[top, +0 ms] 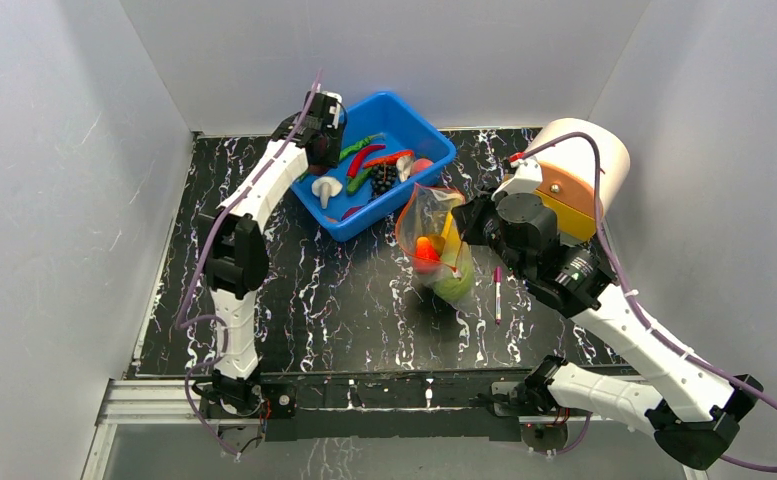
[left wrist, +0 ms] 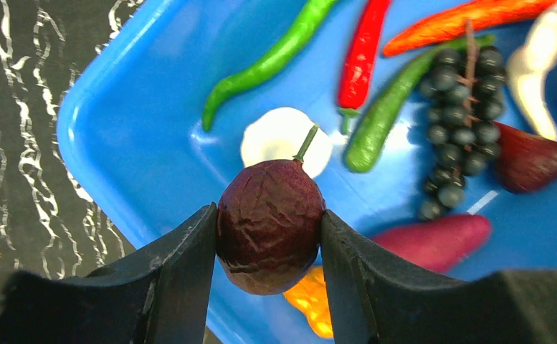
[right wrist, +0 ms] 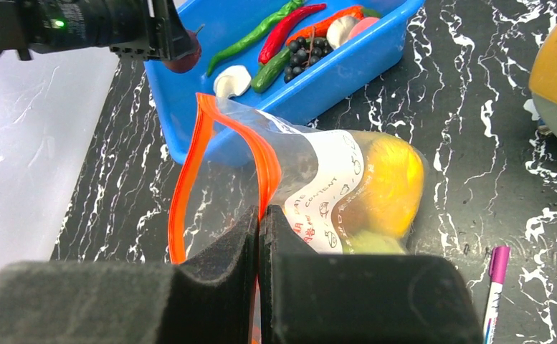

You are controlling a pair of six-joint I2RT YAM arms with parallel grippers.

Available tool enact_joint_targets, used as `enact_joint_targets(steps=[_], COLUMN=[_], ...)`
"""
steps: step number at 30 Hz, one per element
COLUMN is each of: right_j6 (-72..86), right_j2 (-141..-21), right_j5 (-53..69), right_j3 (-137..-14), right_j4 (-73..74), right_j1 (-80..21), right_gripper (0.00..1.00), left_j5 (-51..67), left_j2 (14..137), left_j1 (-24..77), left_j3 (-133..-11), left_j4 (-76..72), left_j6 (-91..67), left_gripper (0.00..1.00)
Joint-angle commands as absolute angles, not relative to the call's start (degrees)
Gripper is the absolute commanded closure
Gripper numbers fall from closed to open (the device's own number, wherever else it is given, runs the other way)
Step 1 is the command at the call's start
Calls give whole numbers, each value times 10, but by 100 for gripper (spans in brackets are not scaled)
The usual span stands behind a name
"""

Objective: Place the food in the zip-top bag and seal the zipper
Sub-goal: Pick up the fake fruit from the bin, then place the fake fruit in the zipper food storage bag.

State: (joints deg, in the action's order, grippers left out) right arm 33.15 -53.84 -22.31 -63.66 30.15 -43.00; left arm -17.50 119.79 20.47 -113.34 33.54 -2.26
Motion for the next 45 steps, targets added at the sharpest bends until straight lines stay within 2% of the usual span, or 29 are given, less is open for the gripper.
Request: enact_joint_targets(steps=[1,12,25,30,36,45], right_j6=[361,397,403,405,411,412], right_j2=[-534,-598,-633,-631,-627,-615], right_j5=[-213,-207,-206,-192,-185,-185], right_j3=[-631,-655,-678,-676,-670,-658], right_j4=[258,273,265,255,252,244], right_j1=[-428,-427,-426,-426,-426,-426], right_gripper=[100,100,100,100,100,100], left_j5=[-82,120,396,408,393,281], left_j2=[1114,950,787,757,777,792], left_j1=[204,205,212,231,282,317], left_j3=[-1096,-976,-750,-702,-687,-660], left_j4=[342,317,77,18,1,27], left_j6=[-63,-111,-332,-378,-410,-446], left_gripper=[72,74,75,76,79,80])
